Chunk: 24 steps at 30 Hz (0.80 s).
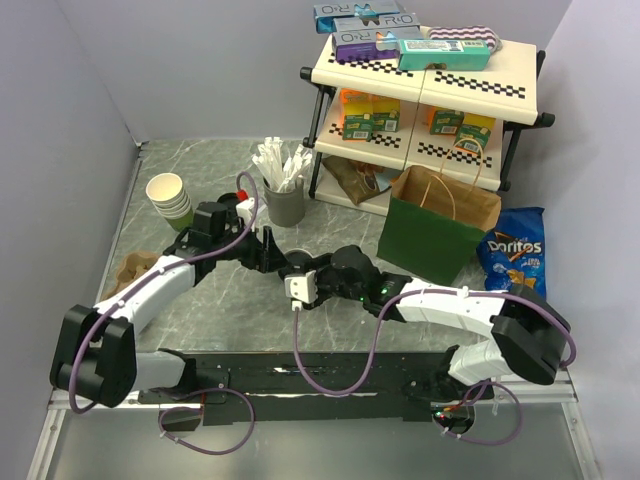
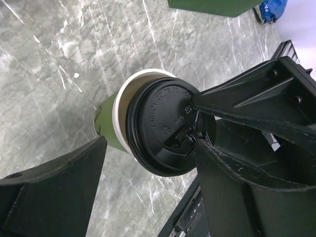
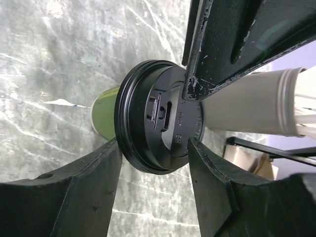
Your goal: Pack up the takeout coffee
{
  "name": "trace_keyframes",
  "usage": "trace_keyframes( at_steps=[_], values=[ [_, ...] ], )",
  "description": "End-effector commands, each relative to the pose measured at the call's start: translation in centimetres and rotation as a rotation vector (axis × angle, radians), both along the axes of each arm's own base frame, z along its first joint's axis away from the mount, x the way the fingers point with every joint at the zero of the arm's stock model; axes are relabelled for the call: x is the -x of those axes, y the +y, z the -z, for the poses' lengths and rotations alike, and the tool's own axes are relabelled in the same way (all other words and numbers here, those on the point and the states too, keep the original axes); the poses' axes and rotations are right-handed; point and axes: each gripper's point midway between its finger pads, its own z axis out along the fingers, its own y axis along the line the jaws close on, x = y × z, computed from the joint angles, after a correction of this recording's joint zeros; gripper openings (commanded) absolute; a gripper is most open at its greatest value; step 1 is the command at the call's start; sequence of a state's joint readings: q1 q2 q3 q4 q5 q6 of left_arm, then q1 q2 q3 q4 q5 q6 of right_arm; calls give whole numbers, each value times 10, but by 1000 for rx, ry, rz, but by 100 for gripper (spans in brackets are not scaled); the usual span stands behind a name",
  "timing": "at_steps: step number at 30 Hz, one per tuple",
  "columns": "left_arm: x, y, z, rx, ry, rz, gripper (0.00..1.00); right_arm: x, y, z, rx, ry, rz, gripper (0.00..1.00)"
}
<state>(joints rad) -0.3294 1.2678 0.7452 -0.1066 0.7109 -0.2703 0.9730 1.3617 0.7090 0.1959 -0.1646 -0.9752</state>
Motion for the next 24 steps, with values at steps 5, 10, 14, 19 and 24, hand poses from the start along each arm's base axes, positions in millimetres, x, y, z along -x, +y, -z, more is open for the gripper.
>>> trace_keyframes(
  at_steps=[5,10,14,19,24],
  values=[
    [-5,-4,0,16,-38,28,78,-4,13,-18,-50,20,26,64],
    [-6,-3,2,7,-40,25,77,-7,15,-20,-60,38,48,65],
    [-9,-2,4,2,-42,15,77,-9,16,-15,-52,66,69,66],
    [-14,-1,6,-3,-40,5,76,-13,16,-16,-50,79,93,67],
    [-16,-1,9,-8,-31,5,75,-11,14,-13,-42,100,97,67]
  ],
)
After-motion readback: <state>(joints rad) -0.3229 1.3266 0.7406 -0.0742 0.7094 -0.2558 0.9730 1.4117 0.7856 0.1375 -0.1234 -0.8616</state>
